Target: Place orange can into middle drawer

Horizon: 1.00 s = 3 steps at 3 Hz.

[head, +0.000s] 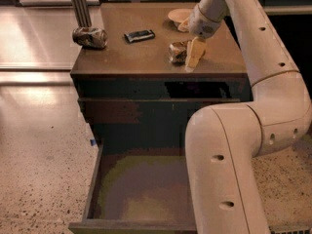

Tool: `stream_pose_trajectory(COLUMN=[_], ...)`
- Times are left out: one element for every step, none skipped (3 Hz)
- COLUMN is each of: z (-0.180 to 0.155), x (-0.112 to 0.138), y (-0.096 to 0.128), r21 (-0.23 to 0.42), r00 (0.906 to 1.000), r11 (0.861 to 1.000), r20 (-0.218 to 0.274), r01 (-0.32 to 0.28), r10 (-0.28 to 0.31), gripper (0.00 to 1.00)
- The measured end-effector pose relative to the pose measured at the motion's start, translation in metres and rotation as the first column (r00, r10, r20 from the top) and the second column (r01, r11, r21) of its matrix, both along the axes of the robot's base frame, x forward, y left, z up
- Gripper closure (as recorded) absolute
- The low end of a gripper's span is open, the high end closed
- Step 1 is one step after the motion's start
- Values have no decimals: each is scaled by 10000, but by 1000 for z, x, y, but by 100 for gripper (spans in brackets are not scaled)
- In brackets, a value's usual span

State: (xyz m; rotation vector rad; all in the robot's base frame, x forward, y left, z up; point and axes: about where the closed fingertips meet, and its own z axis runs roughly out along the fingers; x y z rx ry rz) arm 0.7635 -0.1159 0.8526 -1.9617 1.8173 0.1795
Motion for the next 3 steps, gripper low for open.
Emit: stream_pose_trajectory(z=[-16,-18,-23], x=[12,20,24], y=[19,24,23], r21=[56,150,238], r00=[10000,9999,9994], r11=[10000,9999,9992], r20=[-56,134,69], r01=[-30,35,328], r10=[30,-37,-329], gripper=[0,0,0])
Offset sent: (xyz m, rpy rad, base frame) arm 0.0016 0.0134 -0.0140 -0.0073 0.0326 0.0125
